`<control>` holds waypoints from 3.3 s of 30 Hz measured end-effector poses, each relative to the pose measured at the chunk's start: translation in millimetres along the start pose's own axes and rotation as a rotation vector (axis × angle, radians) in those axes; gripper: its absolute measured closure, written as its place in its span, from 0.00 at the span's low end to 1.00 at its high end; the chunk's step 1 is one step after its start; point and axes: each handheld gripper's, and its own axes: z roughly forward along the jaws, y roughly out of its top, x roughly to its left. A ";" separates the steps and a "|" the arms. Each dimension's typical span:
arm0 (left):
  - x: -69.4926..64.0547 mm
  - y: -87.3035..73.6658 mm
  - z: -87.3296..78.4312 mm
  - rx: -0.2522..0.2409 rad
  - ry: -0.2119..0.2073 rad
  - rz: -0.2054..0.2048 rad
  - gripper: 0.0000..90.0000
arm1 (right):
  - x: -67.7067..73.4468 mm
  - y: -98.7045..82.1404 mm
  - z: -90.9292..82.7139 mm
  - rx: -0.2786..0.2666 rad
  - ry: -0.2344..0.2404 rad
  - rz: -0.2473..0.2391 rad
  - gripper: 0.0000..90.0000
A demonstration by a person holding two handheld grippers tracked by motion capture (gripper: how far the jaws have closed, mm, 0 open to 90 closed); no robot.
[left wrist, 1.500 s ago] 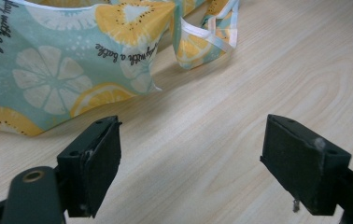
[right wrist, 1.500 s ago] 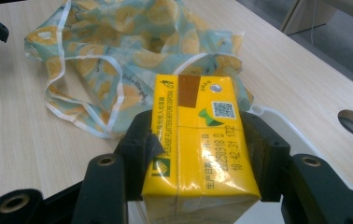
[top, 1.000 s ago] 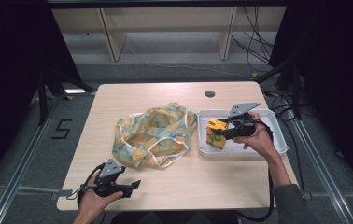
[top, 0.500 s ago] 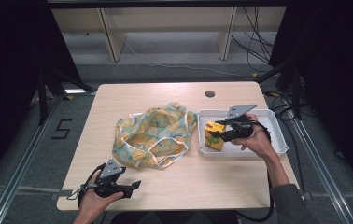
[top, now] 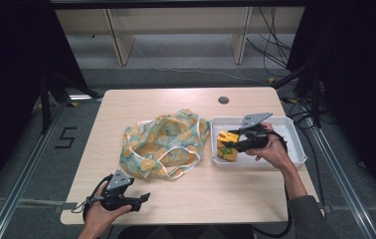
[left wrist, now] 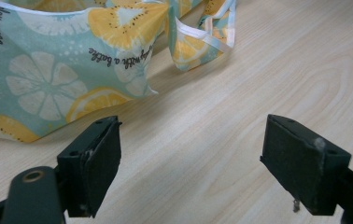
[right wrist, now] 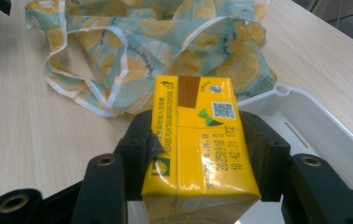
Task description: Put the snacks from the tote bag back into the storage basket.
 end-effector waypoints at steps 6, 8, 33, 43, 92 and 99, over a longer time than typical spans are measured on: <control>-0.4 -0.4 0.7 -0.005 -0.002 -0.003 0.22 | -0.2 -3.6 1.6 0.002 0.003 0.009 0.57; -0.4 -0.5 0.7 -0.002 -0.002 -0.002 0.22 | 0.4 -4.6 1.6 0.004 0.008 0.009 0.56; -0.6 -0.7 1.0 0.001 -0.001 0.018 0.22 | 3.7 -8.8 -2.8 0.022 -0.020 0.052 0.43; -1.4 0.0 0.1 0.008 -0.003 0.007 0.22 | 15.4 1.8 -34.9 -0.041 -0.112 0.105 0.37; -1.9 -0.9 2.8 0.004 0.001 0.021 0.22 | 37.6 -27.1 -35.5 0.117 -0.112 0.143 1.00; -1.6 -1.0 2.8 0.008 0.000 0.026 0.22 | 35.5 -30.2 -35.3 0.115 -0.102 0.157 1.00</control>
